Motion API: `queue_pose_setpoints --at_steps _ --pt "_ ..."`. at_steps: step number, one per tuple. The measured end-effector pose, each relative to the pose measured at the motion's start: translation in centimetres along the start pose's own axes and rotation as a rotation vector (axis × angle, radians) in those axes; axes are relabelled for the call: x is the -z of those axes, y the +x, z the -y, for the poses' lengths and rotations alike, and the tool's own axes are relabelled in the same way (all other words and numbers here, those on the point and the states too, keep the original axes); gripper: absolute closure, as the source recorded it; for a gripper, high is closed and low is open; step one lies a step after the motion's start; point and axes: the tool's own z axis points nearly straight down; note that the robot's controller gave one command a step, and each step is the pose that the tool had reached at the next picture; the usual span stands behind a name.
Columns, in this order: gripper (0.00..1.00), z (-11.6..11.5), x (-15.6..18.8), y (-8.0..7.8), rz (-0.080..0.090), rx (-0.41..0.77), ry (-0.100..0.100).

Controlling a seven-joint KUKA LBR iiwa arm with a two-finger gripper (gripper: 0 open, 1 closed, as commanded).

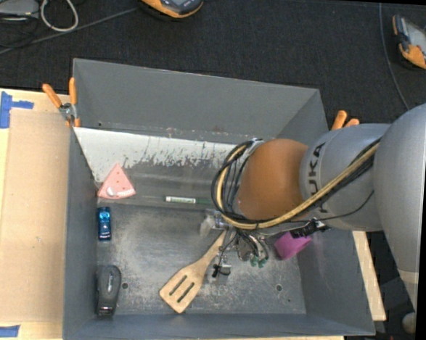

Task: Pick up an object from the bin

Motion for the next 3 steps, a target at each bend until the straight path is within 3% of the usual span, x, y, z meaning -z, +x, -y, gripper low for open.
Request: queue_pose_setpoints --at_steps 1,2,3 --pt "0.0 0.6 -0.1 1.4 0.002 0.142 0.0" --pt "0.0 2.2 -0.1 5.3 -0.001 0.17 -0.001" --pt "1.0 2.1 0.0 2.3 0.012 0.555 -0.003"
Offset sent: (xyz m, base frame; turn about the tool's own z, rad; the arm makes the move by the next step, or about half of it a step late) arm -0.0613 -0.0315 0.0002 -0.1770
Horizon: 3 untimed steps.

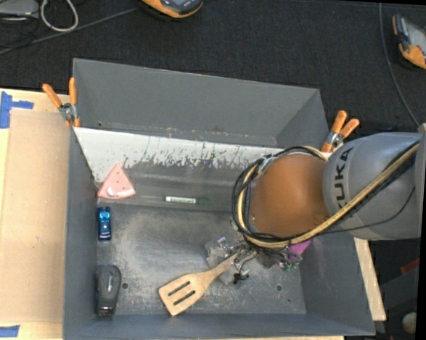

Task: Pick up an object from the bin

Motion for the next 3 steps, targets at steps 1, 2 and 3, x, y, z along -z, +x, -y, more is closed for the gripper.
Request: queue_pose_setpoints --at_steps 1,2,3 --pt "1.0 0.0 0.0 0.0 0.0 -0.001 0.0" --pt "1.0 0.2 6.7 -0.5 -0.001 0.022 -0.003" --pt "1.0 0.1 5.2 0.0 -0.009 0.04 -0.008"
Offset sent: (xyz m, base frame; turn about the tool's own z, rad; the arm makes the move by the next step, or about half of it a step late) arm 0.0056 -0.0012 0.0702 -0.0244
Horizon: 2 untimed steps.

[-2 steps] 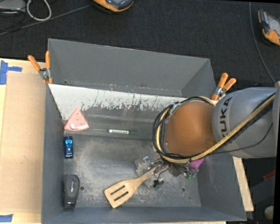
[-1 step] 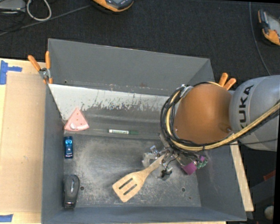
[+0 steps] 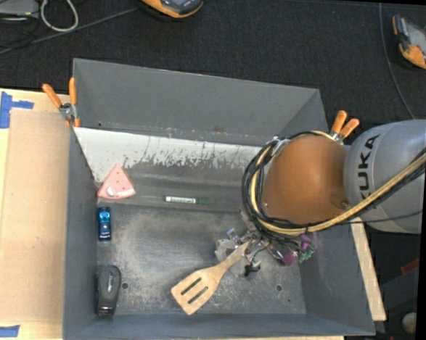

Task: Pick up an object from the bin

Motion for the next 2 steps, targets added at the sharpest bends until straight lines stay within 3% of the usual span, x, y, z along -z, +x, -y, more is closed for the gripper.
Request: queue_pose_setpoints --at_steps 1,2 --pt "1.0 -0.03 -0.59 0.22 -0.003 0.005 -0.003" --pt "1.0 0.57 -1.58 0.11 -0.004 0.108 -0.004"
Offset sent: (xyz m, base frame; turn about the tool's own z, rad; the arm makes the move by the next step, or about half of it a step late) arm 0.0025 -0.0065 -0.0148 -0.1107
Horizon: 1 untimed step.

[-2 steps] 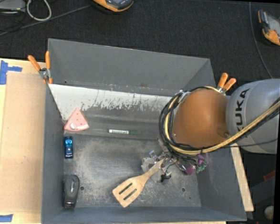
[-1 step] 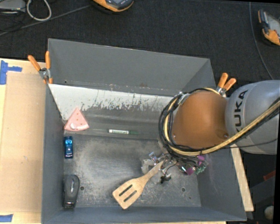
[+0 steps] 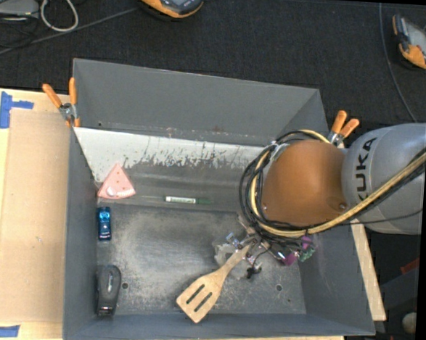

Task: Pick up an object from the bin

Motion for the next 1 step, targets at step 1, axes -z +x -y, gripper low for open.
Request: queue_pose_setpoints --at_steps 1 --pt "1.0 0.56 4.12 -0.2 0.002 -0.067 0.002"
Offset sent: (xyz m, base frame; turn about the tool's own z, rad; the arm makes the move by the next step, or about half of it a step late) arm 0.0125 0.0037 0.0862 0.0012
